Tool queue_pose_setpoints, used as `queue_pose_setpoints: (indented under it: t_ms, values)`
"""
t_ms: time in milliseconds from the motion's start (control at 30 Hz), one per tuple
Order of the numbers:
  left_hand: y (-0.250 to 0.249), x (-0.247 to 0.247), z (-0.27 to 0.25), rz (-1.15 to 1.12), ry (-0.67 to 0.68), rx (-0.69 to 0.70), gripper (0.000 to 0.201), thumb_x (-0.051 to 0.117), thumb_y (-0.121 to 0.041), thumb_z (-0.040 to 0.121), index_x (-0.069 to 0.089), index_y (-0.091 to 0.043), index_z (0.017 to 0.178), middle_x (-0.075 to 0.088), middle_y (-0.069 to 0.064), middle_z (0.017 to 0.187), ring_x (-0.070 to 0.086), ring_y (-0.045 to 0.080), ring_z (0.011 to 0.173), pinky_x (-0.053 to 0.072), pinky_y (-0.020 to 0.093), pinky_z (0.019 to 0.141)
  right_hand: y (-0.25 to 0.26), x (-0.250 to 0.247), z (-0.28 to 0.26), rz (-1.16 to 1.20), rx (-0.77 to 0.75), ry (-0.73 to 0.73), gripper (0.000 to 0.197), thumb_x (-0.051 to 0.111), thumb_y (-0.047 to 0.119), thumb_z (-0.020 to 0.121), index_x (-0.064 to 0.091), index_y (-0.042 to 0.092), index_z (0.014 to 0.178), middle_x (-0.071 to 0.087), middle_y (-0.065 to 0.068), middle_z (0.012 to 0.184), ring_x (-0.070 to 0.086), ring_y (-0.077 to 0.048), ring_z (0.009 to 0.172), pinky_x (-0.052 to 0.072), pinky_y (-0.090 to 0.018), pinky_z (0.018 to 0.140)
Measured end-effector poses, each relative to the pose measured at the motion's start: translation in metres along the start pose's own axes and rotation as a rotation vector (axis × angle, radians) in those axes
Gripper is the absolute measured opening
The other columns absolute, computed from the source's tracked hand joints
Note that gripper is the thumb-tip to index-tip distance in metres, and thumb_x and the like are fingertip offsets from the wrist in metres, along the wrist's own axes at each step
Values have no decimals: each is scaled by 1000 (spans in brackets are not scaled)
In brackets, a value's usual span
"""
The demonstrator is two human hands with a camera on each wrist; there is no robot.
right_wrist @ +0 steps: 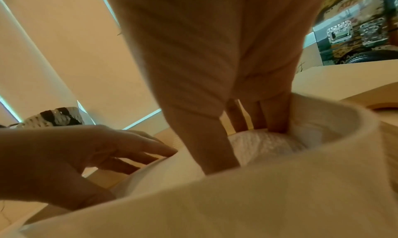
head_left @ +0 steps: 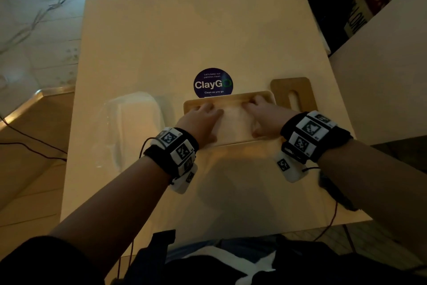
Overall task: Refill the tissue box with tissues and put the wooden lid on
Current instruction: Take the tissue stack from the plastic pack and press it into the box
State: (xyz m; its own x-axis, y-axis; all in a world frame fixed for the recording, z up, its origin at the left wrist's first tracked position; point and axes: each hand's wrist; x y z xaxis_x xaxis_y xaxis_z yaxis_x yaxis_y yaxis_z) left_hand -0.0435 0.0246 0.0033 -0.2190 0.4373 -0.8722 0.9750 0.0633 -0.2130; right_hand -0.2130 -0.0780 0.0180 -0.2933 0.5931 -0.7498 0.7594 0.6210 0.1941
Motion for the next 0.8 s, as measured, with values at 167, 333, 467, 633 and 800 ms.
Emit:
queue_pose_setpoints:
  t_ms: [167,333,467,633,800]
  values:
    - [12,-6,-14,-1,-44,80,68,58,-38,85,26,-22,144,22,9,154,20,30,141,19,41,114,-1,-12,-11,43,0,-6,82,74,25,77,27,12,143,26,-12,149,37,-29,131,38,-38,108]
    - [51,1,-71,-448,-542,91,37,55,-14,90,55,-16,127,52,3,136,41,14,129,22,21,109,8,-40,-37,41,63,-165,67,65,31,86,33,17,144,39,-8,149,38,-25,133,32,-36,109]
    - [99,23,-108,-667,-697,-302,24,53,-5,88,69,-11,104,70,3,104,59,8,94,37,2,82,66,-50,-44,392,-71,-436,37,57,18,92,53,14,129,63,-4,119,60,-16,104,44,-24,92]
    - [131,55,-104,-825,-334,-554,25,52,-8,87,68,-8,107,68,12,112,61,27,106,43,30,94,179,9,3,894,-245,-121,32,55,4,90,57,3,122,65,-12,116,63,-20,105,51,-32,95]
    - [144,62,-99,-767,-367,-628,38,50,-13,88,55,-9,125,51,17,132,50,31,119,38,35,101,236,69,46,814,-14,4,57,51,9,90,32,8,144,25,-12,155,25,-25,142,24,-30,113]
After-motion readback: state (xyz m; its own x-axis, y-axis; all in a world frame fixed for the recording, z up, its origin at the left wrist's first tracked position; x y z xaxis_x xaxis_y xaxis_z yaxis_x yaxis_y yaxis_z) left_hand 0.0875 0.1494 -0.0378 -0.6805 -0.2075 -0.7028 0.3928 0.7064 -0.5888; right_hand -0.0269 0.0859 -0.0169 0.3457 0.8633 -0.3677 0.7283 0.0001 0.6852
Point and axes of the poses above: each hand's wrist, its own z-axis towards the middle knuckle, its own x-axis out of the palm, y = z × x
